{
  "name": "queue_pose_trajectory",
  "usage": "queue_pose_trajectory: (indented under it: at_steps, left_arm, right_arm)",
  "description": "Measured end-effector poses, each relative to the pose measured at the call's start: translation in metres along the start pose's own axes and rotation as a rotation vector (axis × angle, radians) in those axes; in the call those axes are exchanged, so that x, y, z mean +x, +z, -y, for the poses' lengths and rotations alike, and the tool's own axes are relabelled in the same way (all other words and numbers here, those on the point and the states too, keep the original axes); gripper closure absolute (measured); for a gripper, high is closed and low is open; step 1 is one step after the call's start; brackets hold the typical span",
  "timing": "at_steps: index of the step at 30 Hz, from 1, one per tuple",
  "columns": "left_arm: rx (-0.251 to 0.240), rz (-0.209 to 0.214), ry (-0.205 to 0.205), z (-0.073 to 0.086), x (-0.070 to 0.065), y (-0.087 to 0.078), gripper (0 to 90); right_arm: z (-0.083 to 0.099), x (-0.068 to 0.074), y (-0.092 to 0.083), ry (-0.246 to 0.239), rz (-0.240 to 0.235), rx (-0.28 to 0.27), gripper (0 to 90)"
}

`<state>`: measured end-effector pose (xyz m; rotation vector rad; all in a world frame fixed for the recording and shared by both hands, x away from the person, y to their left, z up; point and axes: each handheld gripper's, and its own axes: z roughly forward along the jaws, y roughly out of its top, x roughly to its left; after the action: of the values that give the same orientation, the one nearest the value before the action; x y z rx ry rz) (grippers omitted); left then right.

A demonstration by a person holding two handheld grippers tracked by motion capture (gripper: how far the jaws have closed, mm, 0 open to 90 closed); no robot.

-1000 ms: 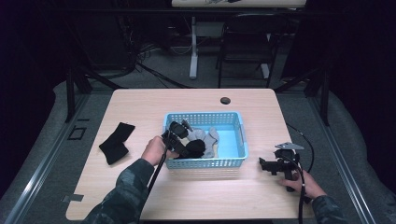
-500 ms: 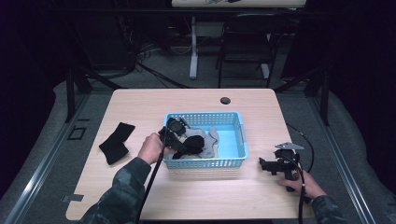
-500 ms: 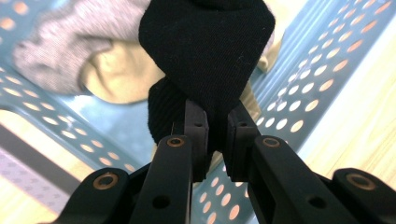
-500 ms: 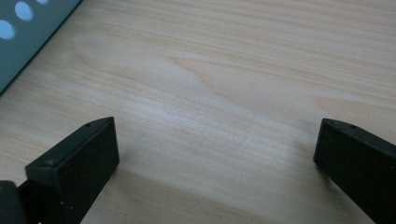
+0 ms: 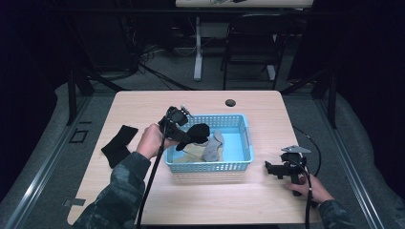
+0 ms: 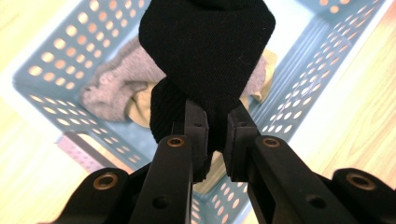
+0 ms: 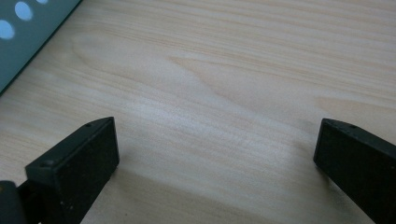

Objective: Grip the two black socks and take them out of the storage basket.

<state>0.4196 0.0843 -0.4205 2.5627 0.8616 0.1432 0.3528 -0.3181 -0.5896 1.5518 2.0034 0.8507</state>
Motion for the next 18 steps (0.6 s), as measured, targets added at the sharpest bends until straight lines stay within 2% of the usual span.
queue_pose_trajectory:
  at_steps: [9, 12, 18]
  left_arm:
    - [-0.045, -0.044, -0.002, -0.003, 0.009, -0.034, 82.0]
    - [-0.069, -0.061, -0.025, 0.000, 0.013, -0.045, 82.0]
    - [-0.086, -0.091, -0.050, 0.012, 0.026, -0.065, 81.9]
  right_arm:
    - [0.000, 0.000, 0.000, 0.000, 0.000, 0.001, 0.0]
    - [0.000, 0.000, 0.000, 0.000, 0.000, 0.001, 0.0]
    - [0.000, 0.000, 0.000, 0.000, 0.000, 0.000, 0.0]
